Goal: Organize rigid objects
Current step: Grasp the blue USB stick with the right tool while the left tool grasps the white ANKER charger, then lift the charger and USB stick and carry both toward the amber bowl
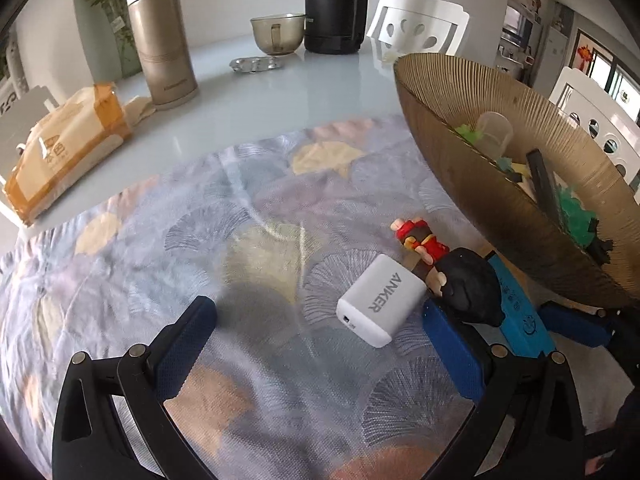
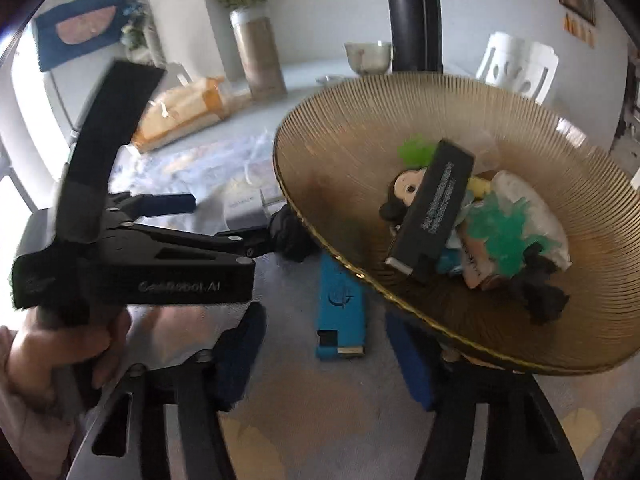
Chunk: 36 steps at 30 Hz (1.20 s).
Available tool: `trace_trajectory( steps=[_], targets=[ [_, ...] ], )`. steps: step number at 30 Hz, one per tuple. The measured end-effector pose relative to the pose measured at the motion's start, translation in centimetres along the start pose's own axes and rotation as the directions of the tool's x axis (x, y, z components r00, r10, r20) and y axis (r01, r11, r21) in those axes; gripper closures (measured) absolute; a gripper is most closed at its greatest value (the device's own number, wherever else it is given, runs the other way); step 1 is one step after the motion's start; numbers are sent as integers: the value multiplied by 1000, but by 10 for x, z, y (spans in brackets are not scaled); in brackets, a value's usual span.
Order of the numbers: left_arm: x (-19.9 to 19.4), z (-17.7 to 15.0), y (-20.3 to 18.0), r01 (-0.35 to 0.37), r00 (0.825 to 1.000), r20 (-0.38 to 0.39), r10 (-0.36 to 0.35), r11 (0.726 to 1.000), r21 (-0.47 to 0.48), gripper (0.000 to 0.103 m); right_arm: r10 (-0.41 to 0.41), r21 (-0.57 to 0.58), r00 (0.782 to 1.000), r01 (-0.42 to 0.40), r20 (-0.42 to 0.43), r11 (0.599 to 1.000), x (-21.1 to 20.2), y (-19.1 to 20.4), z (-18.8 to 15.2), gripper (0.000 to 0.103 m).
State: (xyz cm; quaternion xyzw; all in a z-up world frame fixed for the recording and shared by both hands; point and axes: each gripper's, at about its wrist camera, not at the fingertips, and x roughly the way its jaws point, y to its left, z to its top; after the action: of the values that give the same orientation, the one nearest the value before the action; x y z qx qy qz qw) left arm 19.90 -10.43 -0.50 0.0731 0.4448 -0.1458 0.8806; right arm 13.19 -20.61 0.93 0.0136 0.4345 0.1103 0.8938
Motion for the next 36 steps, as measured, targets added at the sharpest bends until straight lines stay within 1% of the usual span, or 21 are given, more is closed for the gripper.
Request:
trace_trajectory(
  steps=[2,3,4,6,7,10,12,15,18,20,21,22,23,24,25,26,27,28,31,34,36],
  targets=[
    [0,0,0,1,1000,-1,-1,1000,-1,0,-15,-3,1000,15,1,1000,3,1,4,55],
    [1,1,0,-1,1000,-2,1,1000,0,0,-25,2,1000,25,2,1000,2,0,4,68],
    [1,1,0,0,1000,-2,0,1000,0,0,-25,11,1000,25,4,1000,2,-2,4,75],
    [3,4,0,-1,1000,-2,1,1000,-2,0,-5,27,1000,5,5,1000,-1,-7,3,76],
    [4,5,0,-1,1000,-3,1,1000,-3,0,0,22,1000,0,5,1000,-7,-6,-3,76],
    [5,6,0,-2,1000,-3,2,1000,-4,0,-22,-3,1000,22,-7,1000,-20,-6,-16,78],
    [5,6,0,-2,1000,-3,2,1000,-4,0,-11,21,1000,11,-20,1000,-30,-10,-26,78],
    [5,6,0,-2,1000,-3,2,1000,-4,0,7,63,1000,-6,-6,998,-39,-19,-35,78],
    [5,6,0,-2,1000,-3,2,1000,-4,0,-7,37,1000,7,6,999,-33,-19,-30,75],
    [5,6,0,-2,1000,-3,2,1000,-4,0,-13,22,1000,13,5,1000,-26,-15,-22,66],
    [5,6,0,-2,1000,-3,2,1000,-4,0,-2,12,1000,2,3,1000,-24,-12,-20,53],
    [5,6,0,-1,1000,-3,1,1000,-4,0,4,-6,1000,-4,-2,1000,-23,-8,-19,46],
    [5,6,0,0,1000,-2,0,1000,-4,1,-11,-25,1000,11,-6,1000,-24,-4,-22,46],
    [4,6,0,5,1000,1,-5,1000,-3,3,-28,-45,1000,28,-10,999,-24,0,-22,48],
    [2,6,-1,8,1000,15,-8,1000,0,21,-36,-63,999,35,-9,997,-23,4,-22,59],
    [-3,5,-2,20,999,37,-20,1000,8,52,-34,-77,999,33,-9,996,-24,7,-23,65],
    [-6,5,-4,40,998,54,-41,999,20,66,-21,-85,1000,21,-9,996,-25,8,-23,76],
    [-8,4,-5,42,997,60,-44,999,24,71,11,-85,1000,-11,-8,996,-27,8,-26,77],
    [-8,5,2,30,997,66,-29,999,-12,71,98,-86,995,-98,-4,991,-31,9,-28,77],
    [-13,4,13,32,995,95,-26,997,-67,71,121,-102,992,-118,21,988,-38,12,-30,78],
    [-17,2,17,29,993,117,-18,995,-91,71,162,-96,986,-158,39,983,-48,12,-38,78]
  ],
)
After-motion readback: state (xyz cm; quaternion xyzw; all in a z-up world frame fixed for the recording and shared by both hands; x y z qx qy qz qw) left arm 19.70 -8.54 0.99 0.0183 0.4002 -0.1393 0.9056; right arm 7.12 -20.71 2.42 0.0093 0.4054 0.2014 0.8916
